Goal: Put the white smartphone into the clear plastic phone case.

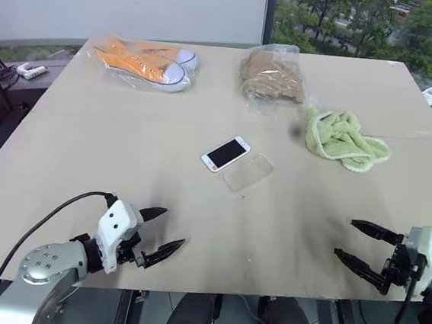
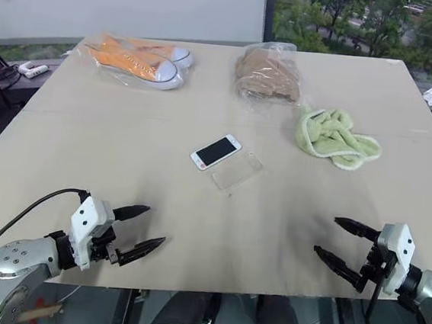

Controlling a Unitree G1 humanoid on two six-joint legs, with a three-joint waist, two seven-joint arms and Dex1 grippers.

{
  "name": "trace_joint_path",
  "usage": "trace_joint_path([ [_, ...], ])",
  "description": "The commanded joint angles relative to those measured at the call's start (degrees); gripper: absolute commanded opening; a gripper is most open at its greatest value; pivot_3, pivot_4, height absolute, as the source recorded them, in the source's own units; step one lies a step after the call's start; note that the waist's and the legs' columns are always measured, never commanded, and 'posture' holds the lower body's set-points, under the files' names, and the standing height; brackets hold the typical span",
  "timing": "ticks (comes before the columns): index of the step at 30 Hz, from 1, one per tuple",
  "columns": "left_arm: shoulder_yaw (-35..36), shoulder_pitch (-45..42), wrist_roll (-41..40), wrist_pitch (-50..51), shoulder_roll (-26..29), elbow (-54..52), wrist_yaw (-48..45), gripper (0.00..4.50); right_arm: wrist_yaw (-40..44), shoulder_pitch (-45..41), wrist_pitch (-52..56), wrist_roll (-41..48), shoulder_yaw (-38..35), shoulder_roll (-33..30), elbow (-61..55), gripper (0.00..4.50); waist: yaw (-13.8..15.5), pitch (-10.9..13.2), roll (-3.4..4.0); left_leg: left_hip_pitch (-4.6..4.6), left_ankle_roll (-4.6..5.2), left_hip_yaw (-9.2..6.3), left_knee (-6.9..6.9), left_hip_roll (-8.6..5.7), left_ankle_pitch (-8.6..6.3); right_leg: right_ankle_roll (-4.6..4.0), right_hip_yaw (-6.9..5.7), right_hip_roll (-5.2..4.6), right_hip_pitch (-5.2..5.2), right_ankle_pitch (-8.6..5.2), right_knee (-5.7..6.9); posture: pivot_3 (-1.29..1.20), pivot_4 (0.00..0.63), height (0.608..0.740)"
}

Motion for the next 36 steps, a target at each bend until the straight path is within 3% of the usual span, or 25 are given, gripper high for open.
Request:
trace_joint_path([
  [1,0.1,1.0,-0.5,-1.8,-0.3,-0.7,-0.6,4.44,-0.5,1.5,-1.5,0.2,-1.4,0.3,-2.9,4.50,0.0,0.0,0.00,0.00,0.00,0.00,0.00,0.00,0.00,0.00,0.00,0.00,0.00,0.00,0.00,0.00,0.150,0.740],
  [19,-0.1,2.7,-0.5,-5.3,-1.1,-0.4,-2.2,4.44,1.4,1.4,-3.2,0.3,-0.4,0.3,-1.9,4.50,0.0,0.0,0.01,-0.02,0.01,0.00,-0.06,0.01,-0.01,0.00,-0.01,-0.01,0.01,0.00,-0.11,0.00,0.150,0.740],
  [23,1.7,2.3,-3.7,-5.3,0.3,-1.1,-5.5,4.44,1.6,-1.3,-3.5,-1.9,1.8,-1.0,-2.3,4.50,-0.1,0.0,0.01,-0.01,0.01,0.00,-0.06,0.01,-0.01,0.00,-0.01,0.00,0.01,0.00,-0.11,0.00,0.150,0.740],
  [25,3.2,2.4,-5.6,-5.5,2.0,-1.6,-8.7,4.44,0.1,-5.8,-2.6,-4.0,4.5,-1.6,-2.3,4.50,-0.2,0.0,0.01,0.00,0.01,0.01,-0.06,0.02,-0.01,0.00,0.00,0.00,0.00,0.00,-0.10,0.00,0.150,0.740],
  [30,10.4,2.7,-10.2,-5.7,6.7,-0.6,-15.1,4.44,-3.1,-27.0,4.2,-13.8,19.4,-0.7,2.0,4.50,-1.5,0.1,0.07,0.04,0.00,0.06,-0.04,0.11,0.00,-0.09,-0.06,0.04,-0.02,0.03,-0.08,0.00,0.150,0.740],
  [36,19.7,6.3,-15.3,-2.1,8.4,-2.0,-17.1,4.44,3.4,-48.3,-0.9,-21.0,32.5,5.7,20.2,4.50,-1.5,0.2,-0.05,-0.25,-0.32,-0.05,-0.06,0.07,0.07,-0.07,-0.23,0.04,-0.36,0.04,-0.18,0.00,0.150,0.740],
])
